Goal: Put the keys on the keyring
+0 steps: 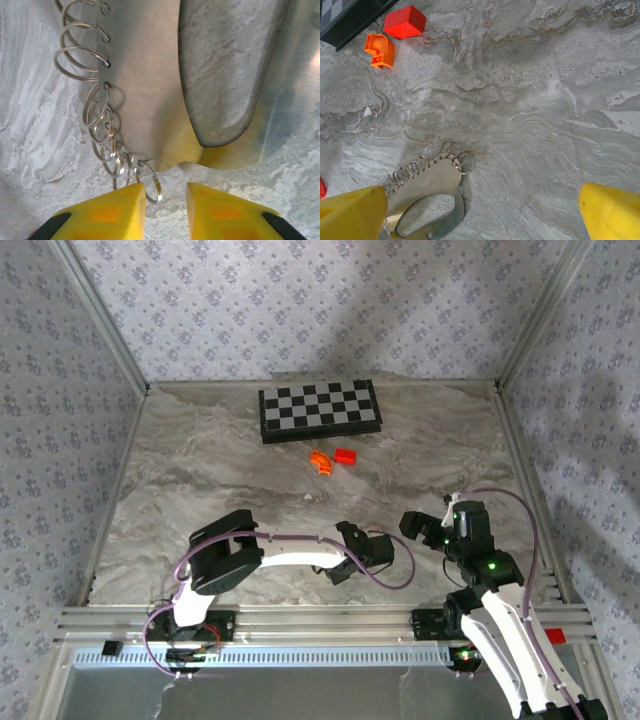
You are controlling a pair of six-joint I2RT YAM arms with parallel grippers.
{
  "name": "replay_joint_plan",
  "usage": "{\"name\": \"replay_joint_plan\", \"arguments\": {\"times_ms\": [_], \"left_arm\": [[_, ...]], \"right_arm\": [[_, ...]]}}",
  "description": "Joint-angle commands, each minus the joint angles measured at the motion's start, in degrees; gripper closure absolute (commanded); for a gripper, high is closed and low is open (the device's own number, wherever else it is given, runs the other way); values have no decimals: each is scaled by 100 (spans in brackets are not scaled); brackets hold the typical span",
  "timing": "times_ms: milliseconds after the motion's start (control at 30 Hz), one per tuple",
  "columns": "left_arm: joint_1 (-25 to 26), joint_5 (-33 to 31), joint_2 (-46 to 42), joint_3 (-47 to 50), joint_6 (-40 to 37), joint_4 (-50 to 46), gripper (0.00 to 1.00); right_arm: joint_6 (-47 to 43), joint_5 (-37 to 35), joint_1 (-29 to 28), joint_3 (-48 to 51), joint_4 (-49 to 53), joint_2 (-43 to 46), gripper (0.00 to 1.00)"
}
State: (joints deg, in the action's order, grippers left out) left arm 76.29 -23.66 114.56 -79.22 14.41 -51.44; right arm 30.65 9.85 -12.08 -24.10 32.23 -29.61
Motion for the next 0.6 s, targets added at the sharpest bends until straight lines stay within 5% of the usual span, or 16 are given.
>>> {"name": "replay_joint_plan", "arguments": {"times_ms": [0, 567], "left_arm": [[-4, -183, 92, -67, -35, -185, 73], [-23, -402, 197, 63, -110, -142, 73]], "right_arm": [[-2, -60, 54, 29, 64, 60, 0], [-33, -71, 116, -8, 64, 60, 0]]}}
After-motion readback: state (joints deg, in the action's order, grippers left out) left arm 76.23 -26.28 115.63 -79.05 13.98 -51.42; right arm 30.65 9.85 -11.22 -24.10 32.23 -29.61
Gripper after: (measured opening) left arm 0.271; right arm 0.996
